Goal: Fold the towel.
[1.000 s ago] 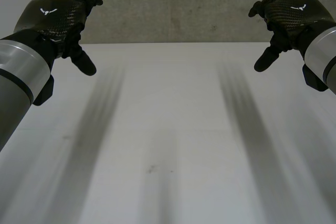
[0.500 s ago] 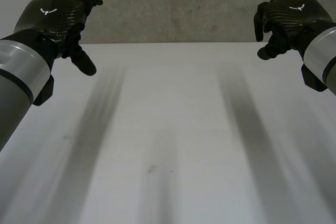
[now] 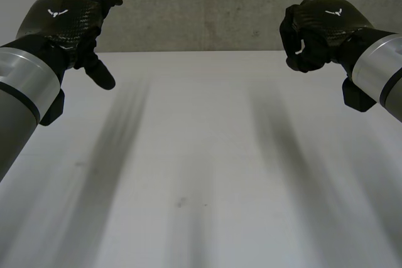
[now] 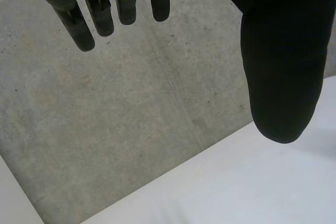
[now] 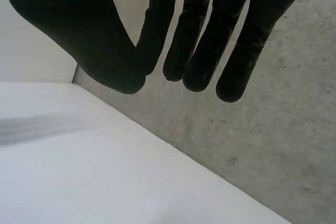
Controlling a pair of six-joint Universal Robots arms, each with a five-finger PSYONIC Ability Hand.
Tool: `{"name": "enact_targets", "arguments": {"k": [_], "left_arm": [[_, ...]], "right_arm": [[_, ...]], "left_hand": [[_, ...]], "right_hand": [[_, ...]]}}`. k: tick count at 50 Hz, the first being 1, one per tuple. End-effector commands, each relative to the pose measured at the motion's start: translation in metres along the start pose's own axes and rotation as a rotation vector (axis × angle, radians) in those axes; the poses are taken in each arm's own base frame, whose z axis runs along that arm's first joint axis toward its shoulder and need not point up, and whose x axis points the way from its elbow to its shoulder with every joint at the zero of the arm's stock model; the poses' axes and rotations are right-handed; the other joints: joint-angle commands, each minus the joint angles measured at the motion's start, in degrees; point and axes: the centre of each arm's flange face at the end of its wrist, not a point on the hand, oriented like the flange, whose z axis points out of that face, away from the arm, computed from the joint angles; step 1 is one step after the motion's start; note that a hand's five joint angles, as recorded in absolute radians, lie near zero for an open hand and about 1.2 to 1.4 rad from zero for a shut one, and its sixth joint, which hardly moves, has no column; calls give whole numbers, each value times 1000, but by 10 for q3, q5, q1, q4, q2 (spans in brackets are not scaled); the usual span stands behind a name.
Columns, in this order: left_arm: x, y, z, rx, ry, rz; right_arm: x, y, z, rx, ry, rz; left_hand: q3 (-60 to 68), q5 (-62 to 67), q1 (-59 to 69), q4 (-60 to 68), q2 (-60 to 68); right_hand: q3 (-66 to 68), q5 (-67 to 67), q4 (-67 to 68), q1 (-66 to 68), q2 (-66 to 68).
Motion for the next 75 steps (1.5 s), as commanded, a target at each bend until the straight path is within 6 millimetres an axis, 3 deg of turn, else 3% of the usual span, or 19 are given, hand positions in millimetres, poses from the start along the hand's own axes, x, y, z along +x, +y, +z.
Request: {"name": "enact_targets", "arguments": {"k": [1,8,25,34,40,48,50,52,64,65,66,67,68,69,71,75], "left_arm": [[0,0,1,3,-1,1],[0,0,1,3,-1,0],[0,2,1,-1,0,0],[1,2,2,-3,0,0],[1,2,2,-3,0,0],[1,3,2,-6,1,1],[1,3,2,-6,1,1],[1,3,2,-6,1,1],[1,4,3,-7,1,1],[1,4,3,-7,1,1],[1,4,3,-7,1,1],[1,4,3,-7,1,-1],[1,4,3,-7,1,-1],[1,4,3,-7,1,-1],[1,3,2,-7,2,-1],[2,5,2,-12,5,0]], "right_arm": [[2,-6,5,62,-27,137],[18,-11,7,148,-51,251],[22,-24,-1,267,-64,204],[22,-26,-2,274,-64,198],[22,-27,-3,278,-64,195],[22,-29,-4,284,-63,191],[22,-29,-4,284,-63,188],[22,-29,-4,284,-62,183],[22,-29,-5,287,-60,170],[21,-30,-5,290,-63,168],[21,-31,-5,291,-65,164],[21,-31,-5,291,-65,164],[20,-31,-6,285,-64,157],[20,-33,-7,285,-62,141],[19,-34,-8,287,-59,122],[18,-37,-12,293,-50,69]], "left_hand": [[5,-17,0,4,6],[5,-17,0,4,6],[5,-17,0,4,6],[7,-15,2,6,7],[5,-17,0,4,6],[5,-17,0,4,6],[5,-17,0,4,6],[5,-17,0,4,6],[5,-17,0,4,6],[5,-17,0,4,6],[5,-17,0,4,6],[5,-17,0,4,6],[5,-17,0,4,6],[5,-17,0,4,6],[5,-17,0,4,6],[5,-17,0,4,6]], "right_hand": [[122,174,117,187,129],[122,174,117,187,129],[109,162,104,174,116],[-101,-48,-106,-36,-94],[-130,-77,-135,-65,-123],[-93,-40,-98,-27,-86],[46,99,41,111,53],[103,156,98,169,111],[122,174,117,187,129],[74,127,69,140,81],[-91,-39,-96,-26,-84],[-93,-40,-98,-27,-86],[-339,-287,-344,-274,-332],[-502,-449,-507,-436,-494],[-570,-517,-575,-505,-563],[-578,-526,-583,-513,-571]]}}
